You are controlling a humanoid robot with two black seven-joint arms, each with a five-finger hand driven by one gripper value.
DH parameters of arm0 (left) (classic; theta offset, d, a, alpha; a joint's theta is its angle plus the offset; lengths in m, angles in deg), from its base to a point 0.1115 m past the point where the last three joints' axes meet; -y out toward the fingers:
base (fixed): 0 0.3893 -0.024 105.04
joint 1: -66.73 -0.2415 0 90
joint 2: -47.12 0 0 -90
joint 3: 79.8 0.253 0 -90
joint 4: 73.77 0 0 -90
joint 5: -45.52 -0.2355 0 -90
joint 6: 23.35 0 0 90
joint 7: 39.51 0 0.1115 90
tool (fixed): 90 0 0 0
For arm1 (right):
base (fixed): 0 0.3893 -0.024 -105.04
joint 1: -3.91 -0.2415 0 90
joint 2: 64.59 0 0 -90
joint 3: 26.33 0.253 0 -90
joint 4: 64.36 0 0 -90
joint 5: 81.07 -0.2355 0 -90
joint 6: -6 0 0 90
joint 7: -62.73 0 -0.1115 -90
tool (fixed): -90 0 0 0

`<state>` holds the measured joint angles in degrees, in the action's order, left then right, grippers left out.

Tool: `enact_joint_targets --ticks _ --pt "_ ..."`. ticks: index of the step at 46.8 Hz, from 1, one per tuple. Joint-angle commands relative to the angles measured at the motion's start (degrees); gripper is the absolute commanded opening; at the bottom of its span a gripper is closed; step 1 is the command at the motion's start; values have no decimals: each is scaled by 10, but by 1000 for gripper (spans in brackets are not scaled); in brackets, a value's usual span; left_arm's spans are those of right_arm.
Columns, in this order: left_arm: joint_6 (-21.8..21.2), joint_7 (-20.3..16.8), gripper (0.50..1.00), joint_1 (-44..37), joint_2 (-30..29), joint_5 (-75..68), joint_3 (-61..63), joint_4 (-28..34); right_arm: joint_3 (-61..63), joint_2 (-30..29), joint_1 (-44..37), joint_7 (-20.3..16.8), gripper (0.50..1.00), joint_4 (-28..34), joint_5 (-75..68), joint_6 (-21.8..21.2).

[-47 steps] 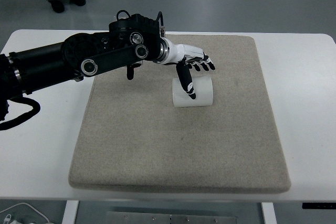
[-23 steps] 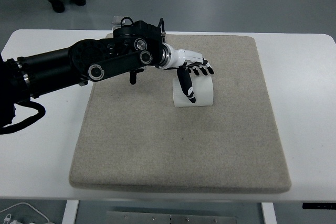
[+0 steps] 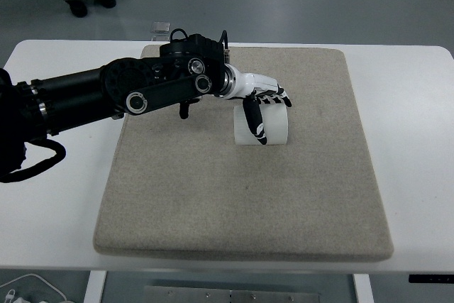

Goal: Flip white cup upright
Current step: 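Lower the left hand onto the cup and wrap fingers around it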

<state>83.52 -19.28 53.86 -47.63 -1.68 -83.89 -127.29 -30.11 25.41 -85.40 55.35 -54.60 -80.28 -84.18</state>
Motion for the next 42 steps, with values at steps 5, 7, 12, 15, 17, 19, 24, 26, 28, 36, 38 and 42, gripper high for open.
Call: enact_joint_targets --ticks 5,7,12,15,17,19,24,26,28,36,38,42 --pt "0 0 861 3 0 -2 7 -1 0 0 1 0 930 0 0 0" --pt "0 0 855 4 0 -2 7 -1 0 0 2 0 930 0 0 0" --pt "0 1 810 7 0 -2 8 -1 0 0 2 0 930 0 0 0" --pt "0 0 791 7 0 -2 8 -1 0 0 2 0 930 0 0 0" --pt "0 1 786 7 0 -3 8 -1 0 0 2 0 930 0 0 0" --pt "0 1 776 7 1 -3 8 -1 0 0 2 0 930 0 0 0" --pt "0 1 735 6 0 -13 7 -1 0 0 2 0 930 0 0 0" --pt "0 1 716 6 0 -16 7 -1 0 0 2 0 930 0 0 0" --pt "0 1 699 4 0 -17 7 -1 0 0 2 0 930 0 0 0" --pt "-1 1 649 3 0 -17 3 -1 0 0 2 0 930 0 0 0" --pt "0 1 647 4 -1 -16 0 0 0 0 2 0 930 0 0 0" --pt "0 1 645 5 -2 -11 -4 0 0 0 2 0 930 0 0 1"
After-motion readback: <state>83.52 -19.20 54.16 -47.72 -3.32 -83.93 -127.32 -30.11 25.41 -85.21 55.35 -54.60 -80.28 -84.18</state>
